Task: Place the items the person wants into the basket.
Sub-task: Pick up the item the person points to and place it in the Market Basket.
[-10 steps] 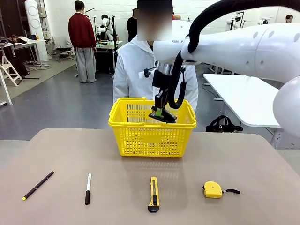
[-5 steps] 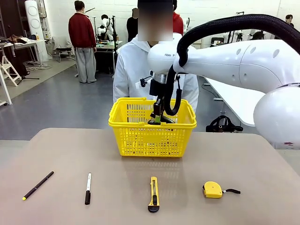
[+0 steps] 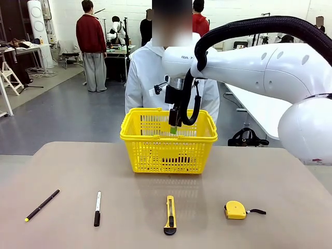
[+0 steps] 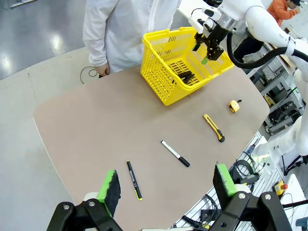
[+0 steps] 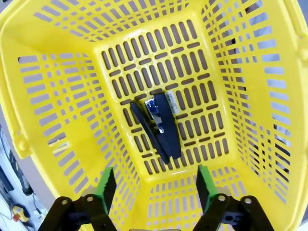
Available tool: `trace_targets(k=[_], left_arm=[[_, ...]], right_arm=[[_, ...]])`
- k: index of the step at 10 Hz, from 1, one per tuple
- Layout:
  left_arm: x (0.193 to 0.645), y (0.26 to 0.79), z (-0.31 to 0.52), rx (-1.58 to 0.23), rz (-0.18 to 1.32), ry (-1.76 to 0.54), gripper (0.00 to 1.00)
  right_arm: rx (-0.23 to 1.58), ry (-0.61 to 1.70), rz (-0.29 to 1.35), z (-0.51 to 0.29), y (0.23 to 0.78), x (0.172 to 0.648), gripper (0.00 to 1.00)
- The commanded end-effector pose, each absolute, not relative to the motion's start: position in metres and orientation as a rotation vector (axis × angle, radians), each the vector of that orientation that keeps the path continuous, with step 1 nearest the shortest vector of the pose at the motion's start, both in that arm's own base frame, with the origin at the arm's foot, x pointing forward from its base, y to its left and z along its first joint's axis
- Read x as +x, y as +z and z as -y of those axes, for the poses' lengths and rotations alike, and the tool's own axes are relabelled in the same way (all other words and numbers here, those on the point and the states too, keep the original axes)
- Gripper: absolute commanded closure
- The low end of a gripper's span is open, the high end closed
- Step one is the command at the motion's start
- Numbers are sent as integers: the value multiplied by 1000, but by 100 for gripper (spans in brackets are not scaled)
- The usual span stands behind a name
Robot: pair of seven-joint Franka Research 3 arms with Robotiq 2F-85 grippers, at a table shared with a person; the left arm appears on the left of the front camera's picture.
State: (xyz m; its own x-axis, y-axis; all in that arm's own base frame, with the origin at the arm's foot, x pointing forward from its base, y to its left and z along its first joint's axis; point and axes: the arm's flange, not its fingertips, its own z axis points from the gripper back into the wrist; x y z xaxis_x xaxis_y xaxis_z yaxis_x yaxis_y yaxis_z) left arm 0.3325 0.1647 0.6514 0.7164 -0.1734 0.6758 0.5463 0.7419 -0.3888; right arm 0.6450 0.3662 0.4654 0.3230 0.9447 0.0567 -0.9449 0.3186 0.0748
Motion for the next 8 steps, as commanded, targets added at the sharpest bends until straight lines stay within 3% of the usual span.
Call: trace_targets(k=[1,4,6,8], left_arm=[[332,651,-167,-631,673,-444,0],[332,651,-167,-631,673,-444,0],[332,651,-167,-631,673,-444,0],[332,651,-167,-631,673,-444,0]], right_arm=[[61,1267,-12,-374,472,660,0],[55,1238,5,-370,481,653,0],[0,1073,49,-335,539,598,0],[-40,858,166,-286,589,513,0]])
